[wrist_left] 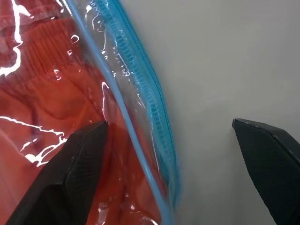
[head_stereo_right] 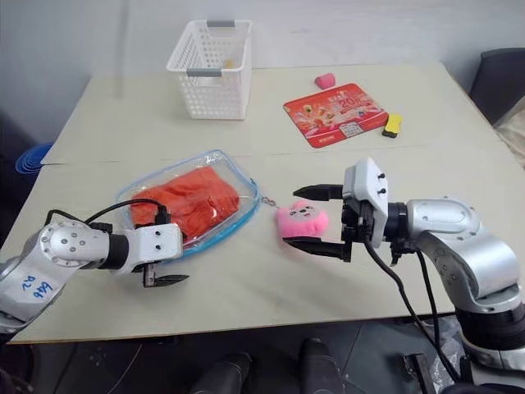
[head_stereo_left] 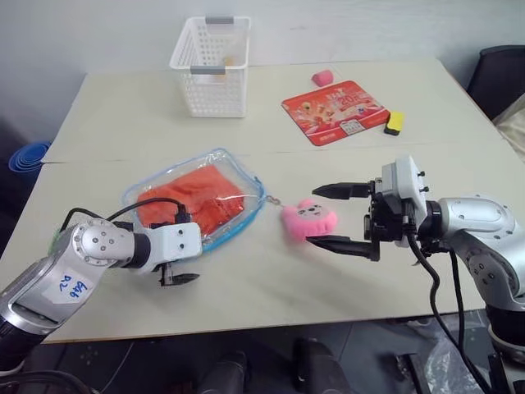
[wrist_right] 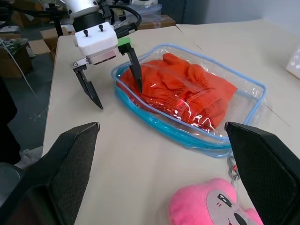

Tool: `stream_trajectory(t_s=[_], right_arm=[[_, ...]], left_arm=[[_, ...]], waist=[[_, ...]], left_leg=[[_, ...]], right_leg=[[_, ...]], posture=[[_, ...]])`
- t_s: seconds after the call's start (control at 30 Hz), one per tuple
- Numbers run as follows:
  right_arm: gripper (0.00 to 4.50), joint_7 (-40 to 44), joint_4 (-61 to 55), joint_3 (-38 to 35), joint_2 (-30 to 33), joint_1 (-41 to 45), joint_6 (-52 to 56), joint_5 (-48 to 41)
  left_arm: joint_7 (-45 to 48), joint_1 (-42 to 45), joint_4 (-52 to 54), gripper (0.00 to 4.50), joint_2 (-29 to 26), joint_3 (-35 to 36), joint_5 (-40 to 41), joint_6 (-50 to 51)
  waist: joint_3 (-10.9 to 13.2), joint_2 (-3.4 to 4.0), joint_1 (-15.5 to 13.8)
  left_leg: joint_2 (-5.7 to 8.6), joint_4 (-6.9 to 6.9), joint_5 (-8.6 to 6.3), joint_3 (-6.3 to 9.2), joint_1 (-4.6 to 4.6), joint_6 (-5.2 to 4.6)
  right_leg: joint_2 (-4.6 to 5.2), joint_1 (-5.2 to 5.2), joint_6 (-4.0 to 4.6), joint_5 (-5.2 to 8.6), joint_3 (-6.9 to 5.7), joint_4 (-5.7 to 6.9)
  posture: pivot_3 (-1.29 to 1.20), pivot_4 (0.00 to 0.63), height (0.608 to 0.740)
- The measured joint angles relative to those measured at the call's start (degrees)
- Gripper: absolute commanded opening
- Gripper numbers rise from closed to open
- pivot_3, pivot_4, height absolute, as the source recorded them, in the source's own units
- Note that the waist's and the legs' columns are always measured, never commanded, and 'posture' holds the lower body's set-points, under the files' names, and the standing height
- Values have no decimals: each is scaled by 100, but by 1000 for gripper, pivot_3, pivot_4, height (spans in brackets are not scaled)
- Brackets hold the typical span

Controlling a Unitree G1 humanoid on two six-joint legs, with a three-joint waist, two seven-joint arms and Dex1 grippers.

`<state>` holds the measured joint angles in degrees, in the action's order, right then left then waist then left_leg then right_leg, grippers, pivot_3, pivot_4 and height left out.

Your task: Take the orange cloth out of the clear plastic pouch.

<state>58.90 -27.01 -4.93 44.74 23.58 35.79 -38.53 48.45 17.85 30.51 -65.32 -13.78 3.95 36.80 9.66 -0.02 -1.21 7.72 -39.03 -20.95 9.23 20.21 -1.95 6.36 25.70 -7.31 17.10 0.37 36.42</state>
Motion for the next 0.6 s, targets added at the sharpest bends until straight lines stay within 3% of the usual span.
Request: stream_trajectory(t_s=[0.2,0.23,0.33,0.6], right_arm=[[4500,-44,-79,-3,21,-101,18,1],[4500,-47,-79,-3,21,-102,17,2],[4500,-47,-75,-2,20,-102,3,19],[4500,-1,-11,22,19,-52,-99,36]], left_arm=[[-98,-93,26,4481,42,41,-308,30],[-112,-125,27,4301,42,57,-352,34],[-151,-202,26,3604,62,180,-433,62],[-214,-299,22,1014,150,279,-657,-7]], waist=[[1,-2,-42],[1,-2,-40],[1,-2,-30],[1,-2,-33]], left_leg=[[0,-1,0,-1,0,0],[0,-1,0,-1,0,0],[-1,-1,0,-1,0,0],[0,-1,0,-1,0,0]], right_leg=[[1,0,0,0,0,0],[1,0,0,0,0,0],[0,0,0,0,0,1],[0,0,0,0,0,0]], posture=[[0,150,740],[0,150,740],[0,150,740],[0,150,740]])
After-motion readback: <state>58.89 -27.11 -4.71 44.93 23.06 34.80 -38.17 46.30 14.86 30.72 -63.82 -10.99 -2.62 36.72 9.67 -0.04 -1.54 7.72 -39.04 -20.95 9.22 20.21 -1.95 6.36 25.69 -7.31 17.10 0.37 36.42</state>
